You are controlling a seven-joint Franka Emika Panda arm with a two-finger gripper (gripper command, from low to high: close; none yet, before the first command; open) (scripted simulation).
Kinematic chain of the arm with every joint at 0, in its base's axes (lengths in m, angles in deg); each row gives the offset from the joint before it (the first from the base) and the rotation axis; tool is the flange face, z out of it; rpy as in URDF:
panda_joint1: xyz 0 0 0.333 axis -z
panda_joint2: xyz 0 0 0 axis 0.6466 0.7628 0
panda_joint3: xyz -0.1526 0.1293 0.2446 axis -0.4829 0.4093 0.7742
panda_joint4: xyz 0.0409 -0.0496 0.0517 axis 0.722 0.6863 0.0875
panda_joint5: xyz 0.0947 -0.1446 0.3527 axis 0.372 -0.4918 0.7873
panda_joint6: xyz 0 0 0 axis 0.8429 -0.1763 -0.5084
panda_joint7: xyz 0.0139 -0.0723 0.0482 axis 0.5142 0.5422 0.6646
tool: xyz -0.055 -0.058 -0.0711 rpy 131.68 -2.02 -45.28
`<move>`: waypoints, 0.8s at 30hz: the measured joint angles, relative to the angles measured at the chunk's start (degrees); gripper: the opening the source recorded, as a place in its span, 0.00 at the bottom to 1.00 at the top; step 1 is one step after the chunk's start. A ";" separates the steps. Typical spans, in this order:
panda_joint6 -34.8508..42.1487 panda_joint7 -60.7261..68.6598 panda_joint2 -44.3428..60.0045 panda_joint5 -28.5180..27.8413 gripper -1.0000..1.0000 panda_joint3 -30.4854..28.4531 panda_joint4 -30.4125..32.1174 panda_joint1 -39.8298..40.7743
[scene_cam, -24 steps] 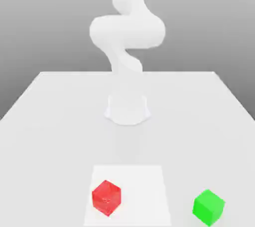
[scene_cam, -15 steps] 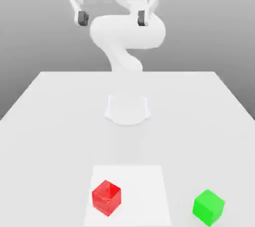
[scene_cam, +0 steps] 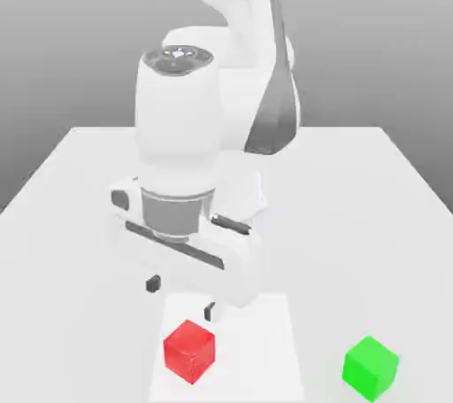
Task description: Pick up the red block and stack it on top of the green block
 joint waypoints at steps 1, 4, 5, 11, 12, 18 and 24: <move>-1.61 -0.36 2.06 -0.20 0.50 -0.18 -0.16 -0.11; -6.73 -1.25 8.27 -1.22 0.50 -1.08 -0.96 -0.76; -7.86 -1.50 9.61 -1.52 0.00 -1.37 -1.15 -0.99; -8.48 -1.64 10.28 -1.71 0.00 -1.46 -1.25 -1.04; -7.89 -1.58 9.58 -1.60 0.00 -1.32 -1.14 -0.93; 1.16 0.58 -0.44 0.26 0.00 0.76 -0.13 -0.87; 7.12 7.22 -0.27 -2.23 0.00 10.21 -5.89 -8.83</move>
